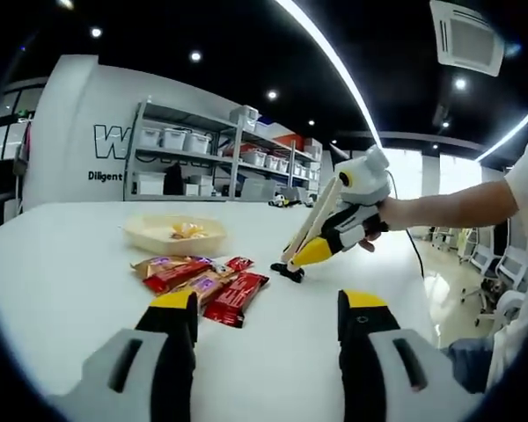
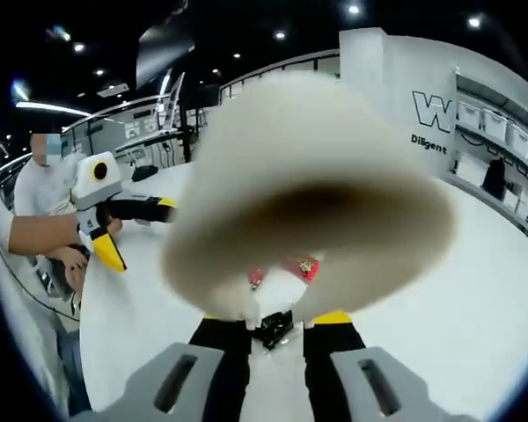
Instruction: Place the target food into the container with the food tongs after gripping and lifting it, then release it inside without dropping or visibly crushing the food.
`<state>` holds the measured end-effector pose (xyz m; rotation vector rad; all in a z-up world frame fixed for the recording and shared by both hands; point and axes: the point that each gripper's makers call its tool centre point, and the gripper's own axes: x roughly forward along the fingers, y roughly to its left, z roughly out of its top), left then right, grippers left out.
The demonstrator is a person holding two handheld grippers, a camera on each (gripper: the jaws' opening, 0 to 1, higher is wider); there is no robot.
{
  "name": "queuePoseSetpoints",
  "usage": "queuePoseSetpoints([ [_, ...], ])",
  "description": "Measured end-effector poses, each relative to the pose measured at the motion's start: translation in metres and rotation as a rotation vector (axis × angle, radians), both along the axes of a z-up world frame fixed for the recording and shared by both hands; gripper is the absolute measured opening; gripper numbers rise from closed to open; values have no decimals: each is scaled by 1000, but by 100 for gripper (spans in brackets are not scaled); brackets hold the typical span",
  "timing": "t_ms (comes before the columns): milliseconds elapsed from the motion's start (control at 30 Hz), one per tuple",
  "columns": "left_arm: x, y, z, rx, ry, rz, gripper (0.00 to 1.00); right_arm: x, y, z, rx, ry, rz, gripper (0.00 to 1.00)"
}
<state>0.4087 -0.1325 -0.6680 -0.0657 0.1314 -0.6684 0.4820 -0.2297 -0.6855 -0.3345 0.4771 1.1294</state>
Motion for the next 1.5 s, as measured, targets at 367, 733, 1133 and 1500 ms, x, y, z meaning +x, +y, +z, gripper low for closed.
queuePoseSetpoints([
  [367, -1, -4, -7, 39, 18, -10, 63, -2, -13, 6, 2, -14, -17, 17],
  [733, -2, -6, -7, 52, 9, -9, 63, -3, -11, 5, 46, -52, -329, 18],
  [1133, -3, -4, -3, 31, -5, -14, 63, 3, -13, -6, 39, -10, -486, 21],
  [1500, -4, -4, -1, 19, -12, -14, 63, -4, -7, -12, -43, -2, -477, 13],
])
